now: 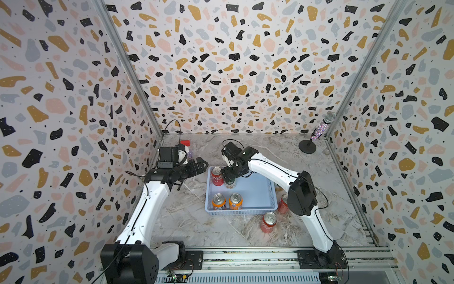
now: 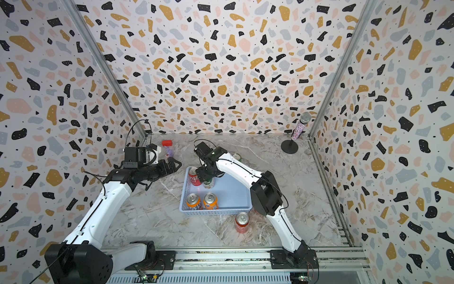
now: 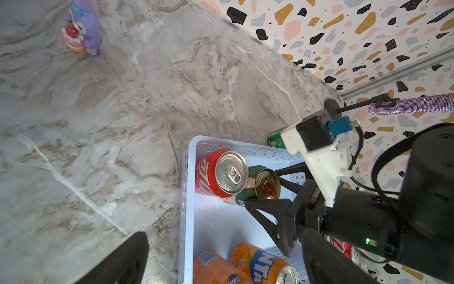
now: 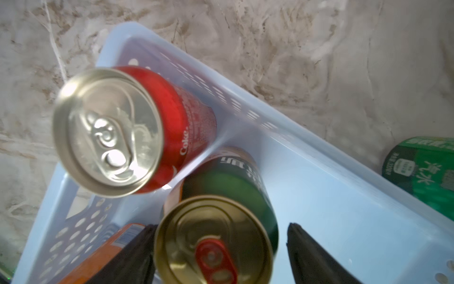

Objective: Take out the drinks from the basket
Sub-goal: Pick up the drink from the basket, then place the drink at the center of the board.

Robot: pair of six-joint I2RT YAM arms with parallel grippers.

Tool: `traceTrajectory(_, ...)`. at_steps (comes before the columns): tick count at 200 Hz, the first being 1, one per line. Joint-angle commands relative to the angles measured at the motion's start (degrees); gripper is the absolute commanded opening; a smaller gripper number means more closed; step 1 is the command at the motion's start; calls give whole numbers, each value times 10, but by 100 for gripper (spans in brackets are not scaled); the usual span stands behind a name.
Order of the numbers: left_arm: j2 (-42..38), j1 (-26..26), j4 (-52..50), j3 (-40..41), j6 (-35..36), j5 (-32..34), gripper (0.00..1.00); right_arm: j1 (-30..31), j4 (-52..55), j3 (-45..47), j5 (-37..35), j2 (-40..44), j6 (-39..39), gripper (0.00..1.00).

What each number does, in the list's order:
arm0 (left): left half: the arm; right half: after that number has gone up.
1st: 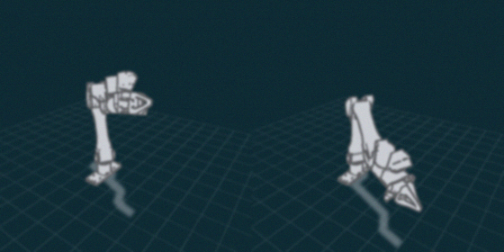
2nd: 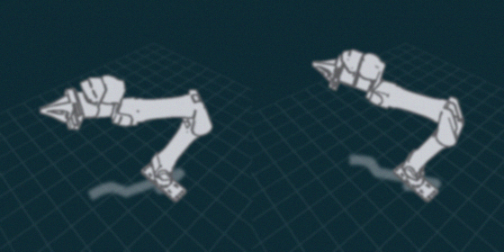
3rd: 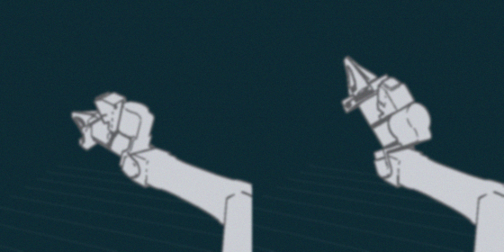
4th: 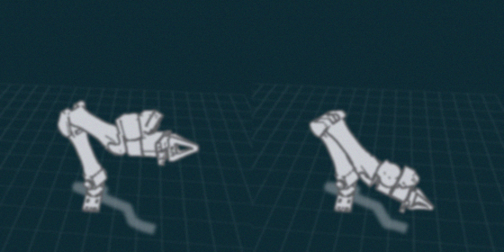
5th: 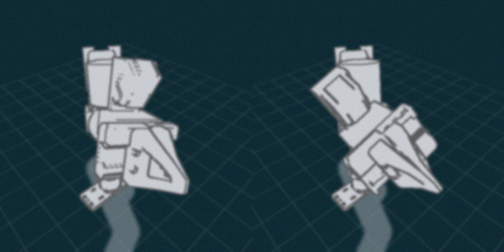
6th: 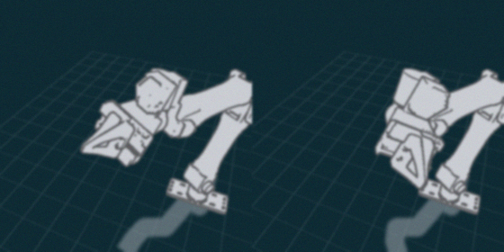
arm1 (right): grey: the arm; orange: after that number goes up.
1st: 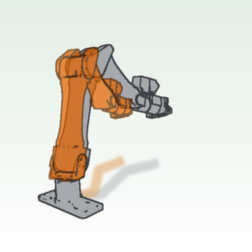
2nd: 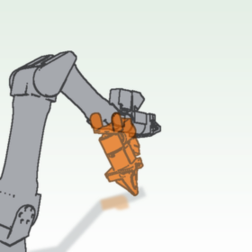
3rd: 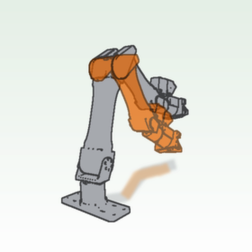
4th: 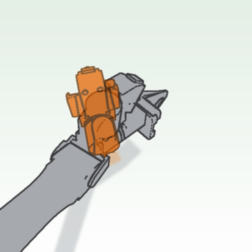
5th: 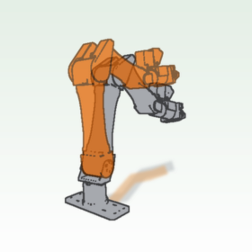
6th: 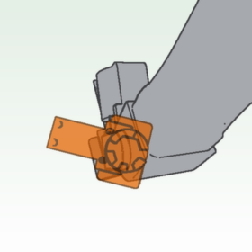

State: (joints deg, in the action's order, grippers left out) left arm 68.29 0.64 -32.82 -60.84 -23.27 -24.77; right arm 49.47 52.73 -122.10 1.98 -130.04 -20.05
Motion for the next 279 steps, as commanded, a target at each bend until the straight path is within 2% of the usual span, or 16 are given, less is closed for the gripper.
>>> traceTrajectory(1, 4, -3, 22, 5, 0, -10, 100, 3, 8, -27, 0, 1, 8, 85)
traceTrajectory(51, 4, -3, 22, 6, 1, -9, 100, 3, 9, -25, -3, -23, 7, 82)
traceTrajectory(77, 5, -3, 22, 6, 1, -7, 100, 3, 8, -25, -6, -25, 9, 76)
traceTrajectory(105, 7, -3, 22, 6, 2, -9, 100, 3, 9, -16, -14, -14, 9, 66)
traceTrajectory(150, 7, -3, 22, 7, 3, -10, 100, 3, 8, 12, -34, 32, 13, 39)
traceTrajectory(174, 8, -3, 23, 5, 5, -19, 100, 3, 8, 19, -45, 58, 15, 31)
traceTrajectory(196, 11, -3, 35, 3, 0, -40, 100, 0, 8, 16, -52, 77, 14, 28)
traceTrajectory(211, 14, -3, 44, 0, -15, -59, 100, -1, 9, 11, -57, 91, 17, 30)
traceTrajectory(244, 24, 0, 95, -11, -82, -105, 100, -7, 9, -8, -70, 123, 21, 30)
traceTrajectory(279, 67, 13, 104, -65, -93, -120, 100, -19, 10, -44, -80, 133, 33, 32)
